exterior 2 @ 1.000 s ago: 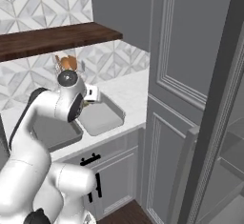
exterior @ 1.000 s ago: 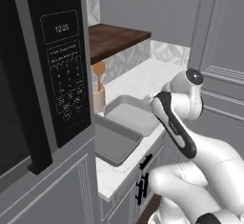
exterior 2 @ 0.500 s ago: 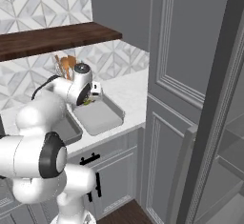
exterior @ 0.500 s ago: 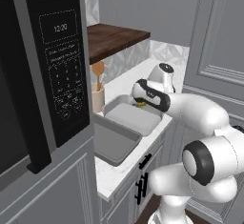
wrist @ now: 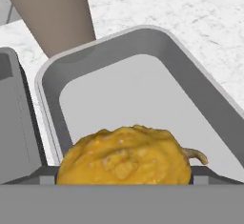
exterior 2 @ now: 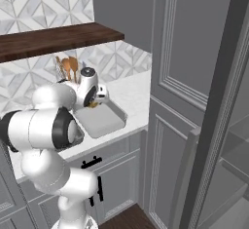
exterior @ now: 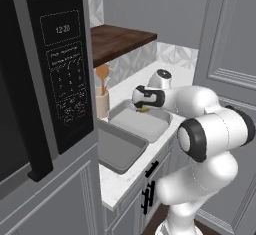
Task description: Place one squash and one chicken drumstick in each tupperware on the nearby counter, to pack two identical lunches.
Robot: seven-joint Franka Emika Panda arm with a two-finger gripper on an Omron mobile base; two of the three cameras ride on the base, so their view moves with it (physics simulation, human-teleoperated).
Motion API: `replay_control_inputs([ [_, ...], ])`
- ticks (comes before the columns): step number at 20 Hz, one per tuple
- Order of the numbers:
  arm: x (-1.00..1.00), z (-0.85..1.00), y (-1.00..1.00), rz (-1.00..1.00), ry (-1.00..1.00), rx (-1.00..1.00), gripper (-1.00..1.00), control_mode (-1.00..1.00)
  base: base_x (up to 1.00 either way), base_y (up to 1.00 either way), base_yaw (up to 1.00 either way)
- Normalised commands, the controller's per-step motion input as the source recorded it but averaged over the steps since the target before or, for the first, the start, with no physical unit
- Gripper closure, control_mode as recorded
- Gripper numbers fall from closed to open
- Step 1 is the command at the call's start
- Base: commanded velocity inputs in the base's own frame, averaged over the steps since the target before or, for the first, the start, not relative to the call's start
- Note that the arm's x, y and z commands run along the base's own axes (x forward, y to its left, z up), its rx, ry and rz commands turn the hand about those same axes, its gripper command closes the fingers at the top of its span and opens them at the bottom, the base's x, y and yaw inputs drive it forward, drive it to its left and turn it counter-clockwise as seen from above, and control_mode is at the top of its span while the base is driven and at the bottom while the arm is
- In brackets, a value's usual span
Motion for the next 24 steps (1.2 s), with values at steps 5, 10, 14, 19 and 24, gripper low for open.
replay_control_inputs([
  [5, 0.44, -0.39, 0.02, 0.0, 0.0, -0.03, 1.0, -1.0, 0.0, 0.0, 0.0],
  [10, 0.39, -0.34, 0.09, 0.0, 0.0, -0.01, 1.0, -1.0, 0.0, 0.0, 0.0],
  [14, 0.51, -0.34, 0.09, 0.0, 0.0, 0.0, -1.0, -1.0, 0.0, 0.0, 0.0],
  [19, 0.55, -0.3, 0.0, 0.0, 0.0, 0.0, -1.0, -1.0, 0.0, 0.0, 0.0],
  [24, 0.26, -0.02, 0.02, 0.0, 0.0, 0.0, -1.0, -1.0, 0.0, 0.0, 0.0],
])
